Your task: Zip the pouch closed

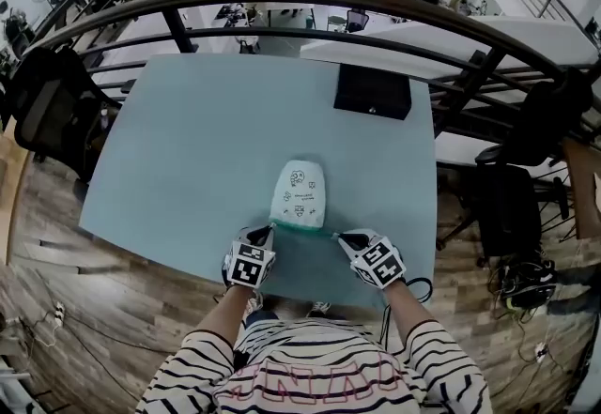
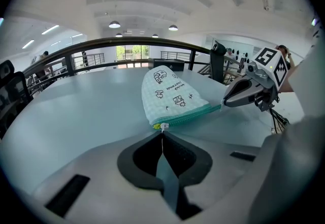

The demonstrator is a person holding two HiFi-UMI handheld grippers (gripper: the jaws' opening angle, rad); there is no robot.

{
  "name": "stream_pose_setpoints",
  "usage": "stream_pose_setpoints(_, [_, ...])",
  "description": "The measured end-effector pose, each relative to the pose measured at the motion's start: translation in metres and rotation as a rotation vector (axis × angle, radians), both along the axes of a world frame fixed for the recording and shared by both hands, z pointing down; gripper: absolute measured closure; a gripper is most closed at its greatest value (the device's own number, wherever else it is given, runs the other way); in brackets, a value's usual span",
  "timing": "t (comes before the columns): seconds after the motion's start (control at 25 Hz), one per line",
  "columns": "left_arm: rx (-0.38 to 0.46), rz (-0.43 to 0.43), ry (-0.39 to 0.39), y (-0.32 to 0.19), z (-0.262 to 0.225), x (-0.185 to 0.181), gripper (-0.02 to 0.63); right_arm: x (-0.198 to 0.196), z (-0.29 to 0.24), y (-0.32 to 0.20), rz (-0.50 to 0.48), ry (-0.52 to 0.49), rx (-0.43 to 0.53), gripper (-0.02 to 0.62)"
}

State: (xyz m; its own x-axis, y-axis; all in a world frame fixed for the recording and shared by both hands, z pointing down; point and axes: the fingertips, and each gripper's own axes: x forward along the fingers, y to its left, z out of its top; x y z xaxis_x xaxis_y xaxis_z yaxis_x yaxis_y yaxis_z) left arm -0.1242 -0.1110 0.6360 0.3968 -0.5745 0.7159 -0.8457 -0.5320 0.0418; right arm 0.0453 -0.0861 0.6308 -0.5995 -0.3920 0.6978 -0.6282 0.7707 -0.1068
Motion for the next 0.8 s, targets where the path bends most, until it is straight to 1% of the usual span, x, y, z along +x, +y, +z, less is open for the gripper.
stream_pose_setpoints(0.2, [-0.025,0.06,-0.027,0.003,0.007,-0.002,0.581,0.0,0.0,0.004,0.062,0.014,-0.008,0.566])
stream_pose_setpoints(0.32, [-0.039,0.089,-0.032,0.006,0.007,-0.004,0.581,0.0,-0.002,0.005,0.121,0.015,-0.001,0.566])
stream_pose_setpoints(0.52, [-0.079,0.119,0.004,0.009,0.004,0.002,0.58,0.014,-0.008,0.004,0.22,-0.006,0.004,0.565])
stream_pose_setpoints(0.72, [-0.072,0.146,0.024,0.016,0.0,0.005,0.58,0.027,-0.014,0.01,0.304,-0.01,0.026,0.565])
stream_pose_setpoints(0.8, [-0.068,0.15,0.045,0.017,-0.004,0.005,0.578,0.029,-0.017,0.013,0.329,-0.013,0.033,0.565])
